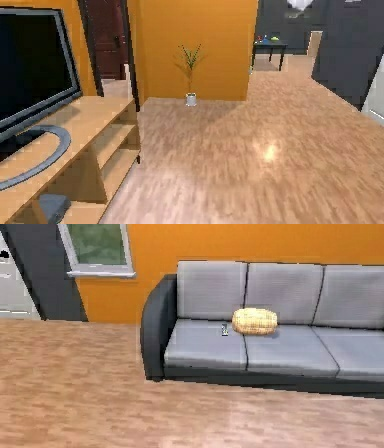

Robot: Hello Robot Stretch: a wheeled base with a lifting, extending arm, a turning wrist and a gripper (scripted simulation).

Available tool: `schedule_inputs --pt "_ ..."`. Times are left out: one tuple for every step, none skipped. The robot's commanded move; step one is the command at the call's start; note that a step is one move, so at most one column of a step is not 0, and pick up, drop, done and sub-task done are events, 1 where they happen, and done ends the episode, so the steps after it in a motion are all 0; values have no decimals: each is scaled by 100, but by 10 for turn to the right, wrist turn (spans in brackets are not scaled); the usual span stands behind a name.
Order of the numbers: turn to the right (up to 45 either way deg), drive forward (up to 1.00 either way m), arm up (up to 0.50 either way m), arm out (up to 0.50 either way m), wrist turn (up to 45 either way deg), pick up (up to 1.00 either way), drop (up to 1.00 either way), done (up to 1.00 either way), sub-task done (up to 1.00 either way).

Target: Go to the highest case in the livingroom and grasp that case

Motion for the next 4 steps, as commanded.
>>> schedule_inputs --pt "450 0 0 0 0 0 0 0 0" --pt "450 0 0 0 0 0 0 0 0" --pt "240 0 0 0 0 0 0 0 0" --pt "450 0 0 0 0 0 0 0 0"
